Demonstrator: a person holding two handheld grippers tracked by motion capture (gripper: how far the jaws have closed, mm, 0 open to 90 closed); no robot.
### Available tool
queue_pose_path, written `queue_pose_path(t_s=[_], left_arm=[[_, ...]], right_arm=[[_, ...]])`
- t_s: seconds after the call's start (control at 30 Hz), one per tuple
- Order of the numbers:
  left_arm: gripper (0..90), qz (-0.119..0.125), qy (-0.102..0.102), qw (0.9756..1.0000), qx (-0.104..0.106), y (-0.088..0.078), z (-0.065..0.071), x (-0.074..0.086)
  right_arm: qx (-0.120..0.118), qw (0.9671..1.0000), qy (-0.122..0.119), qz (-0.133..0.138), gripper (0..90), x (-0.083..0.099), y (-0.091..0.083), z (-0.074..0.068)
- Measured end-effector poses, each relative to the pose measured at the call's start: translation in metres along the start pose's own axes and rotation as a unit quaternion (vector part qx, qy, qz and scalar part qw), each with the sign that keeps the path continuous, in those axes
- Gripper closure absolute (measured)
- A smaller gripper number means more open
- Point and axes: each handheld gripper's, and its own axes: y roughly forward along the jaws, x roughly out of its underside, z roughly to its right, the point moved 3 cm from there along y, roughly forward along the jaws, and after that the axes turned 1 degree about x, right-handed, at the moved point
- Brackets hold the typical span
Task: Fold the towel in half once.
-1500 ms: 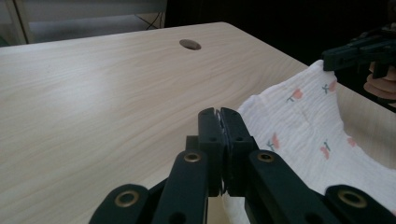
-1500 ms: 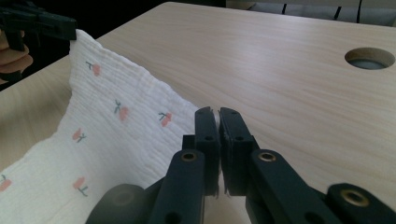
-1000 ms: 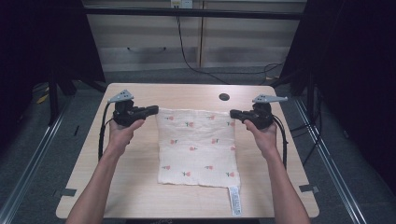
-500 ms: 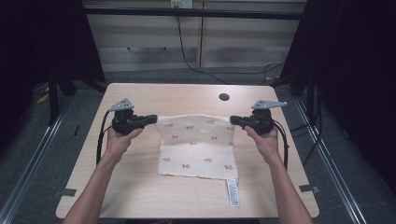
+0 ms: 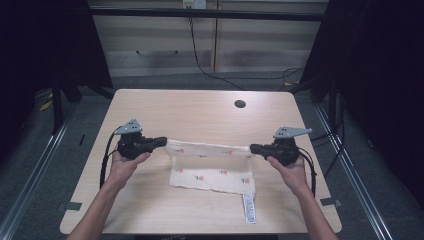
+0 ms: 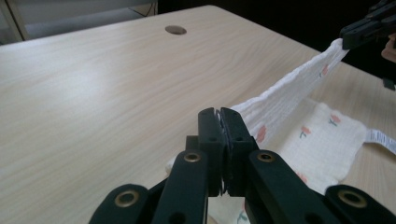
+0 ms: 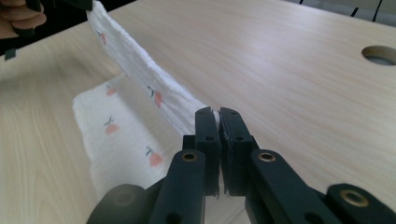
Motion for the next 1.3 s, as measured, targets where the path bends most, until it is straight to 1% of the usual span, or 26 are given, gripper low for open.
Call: queue_pose_path(t_s=[0.07, 0.1, 0.13, 0.17, 0.27, 0.3, 0.43, 0.5, 0.6, 0.67, 0.73, 0.8, 0.83, 0.87, 0.9, 0.93, 1.0, 1.03, 1.07, 1.1, 1.17, 1.23, 1.27, 1.3], left_arm=[[88.3, -0.011, 0.009, 0.9999, -0.002, -0.001, 0.004, 0.002], [88.3, -0.012, 0.012, 0.9999, -0.001, -0.002, 0.006, 0.002], [88.3, -0.011, 0.017, 0.9998, 0.001, -0.004, 0.009, 0.001], [88.3, -0.007, 0.017, 0.9998, 0.006, -0.006, 0.013, 0.001], [88.3, 0.000, 0.019, 0.9996, 0.019, -0.011, 0.021, 0.002], [88.2, -0.003, 0.023, 0.9996, 0.019, -0.012, 0.023, 0.004], [88.2, -0.028, 0.021, 0.9991, 0.023, -0.009, 0.026, 0.021], [88.2, -0.040, 0.023, 0.9987, 0.023, -0.006, 0.027, 0.027], [88.2, -0.060, 0.029, 0.9975, 0.023, -0.002, 0.029, 0.037], [88.2, -0.070, 0.027, 0.9969, 0.024, 0.000, 0.029, 0.042], [88.1, -0.078, 0.026, 0.9962, 0.027, 0.001, 0.030, 0.046], [88.1, -0.086, 0.029, 0.9955, 0.027, 0.004, 0.031, 0.052], [88.1, -0.089, 0.033, 0.9951, 0.024, 0.004, 0.031, 0.053], [88.0, -0.089, 0.031, 0.9953, 0.024, 0.005, 0.032, 0.054], [87.9, -0.091, 0.029, 0.9950, 0.028, 0.006, 0.032, 0.055], [87.8, -0.093, 0.030, 0.9948, 0.028, 0.008, 0.033, 0.057], [87.8, -0.099, 0.028, 0.9942, 0.029, 0.009, 0.034, 0.060], [87.5, -0.101, 0.026, 0.9941, 0.030, 0.009, 0.033, 0.062], [87.3, -0.103, 0.023, 0.9939, 0.033, 0.009, 0.033, 0.064], [87.3, -0.106, 0.021, 0.9937, 0.030, 0.009, 0.033, 0.066], [86.4, -0.104, 0.013, 0.9940, 0.032, 0.008, 0.032, 0.068], [85.9, -0.104, 0.014, 0.9940, 0.033, 0.008, 0.033, 0.069], [84.9, -0.102, 0.012, 0.9940, 0.038, 0.007, 0.033, 0.069], [82.7, -0.101, 0.012, 0.9942, 0.036, 0.007, 0.033, 0.069]], right_arm=[[-0.003, 1.0000, -0.005, -0.004, 87.0, 0.004, -0.002, -0.005], [-0.004, 1.0000, -0.005, -0.005, 87.0, 0.005, -0.003, -0.007], [-0.005, 1.0000, -0.002, -0.003, 87.0, 0.007, -0.005, -0.009], [-0.005, 1.0000, -0.002, -0.002, 87.0, 0.008, -0.006, -0.010], [-0.002, 1.0000, -0.007, -0.005, 86.9, 0.012, -0.009, -0.017], [-0.004, 0.9999, -0.010, -0.007, 86.9, 0.014, -0.010, -0.020], [-0.011, 0.9997, -0.006, -0.020, 86.9, 0.029, -0.009, -0.028], [-0.009, 0.9994, -0.005, -0.032, 86.7, 0.036, -0.007, -0.030], [-0.008, 0.9991, -0.003, -0.041, 86.3, 0.044, -0.007, -0.032], [-0.008, 0.9985, -0.003, -0.054, 86.0, 0.051, -0.006, -0.034], [-0.011, 0.9981, -0.002, -0.061, 85.3, 0.057, -0.003, -0.036], [-0.014, 0.9976, -0.002, -0.068, 84.6, 0.061, -0.002, -0.037], [-0.015, 0.9975, -0.001, -0.069, 84.3, 0.062, -0.001, -0.037], [-0.015, 0.9974, 0.000, -0.071, 83.2, 0.063, -0.001, -0.037], [-0.016, 0.9974, 0.001, -0.070, 82.0, 0.064, -0.001, -0.037], [-0.018, 0.9971, 0.005, -0.074, 82.0, 0.065, 0.000, -0.037], [-0.014, 0.9969, -0.001, -0.077, 81.0, 0.067, 0.000, -0.038], [-0.017, 0.9968, 0.002, -0.079, 80.8, 0.068, 0.000, -0.038], [-0.018, 0.9967, 0.000, -0.080, 80.3, 0.069, 0.000, -0.039], [-0.018, 0.9967, 0.001, -0.079, 79.8, 0.070, 0.000, -0.039], [-0.018, 0.9971, 0.004, -0.074, 78.6, 0.070, -0.002, -0.039], [-0.018, 0.9972, 0.010, -0.072, 78.2, 0.071, -0.004, -0.040], [-0.019, 0.9973, 0.009, -0.070, 77.2, 0.071, -0.005, -0.040], [-0.021, 0.9973, 0.011, -0.070, 76.7, 0.071, -0.005, -0.041]])
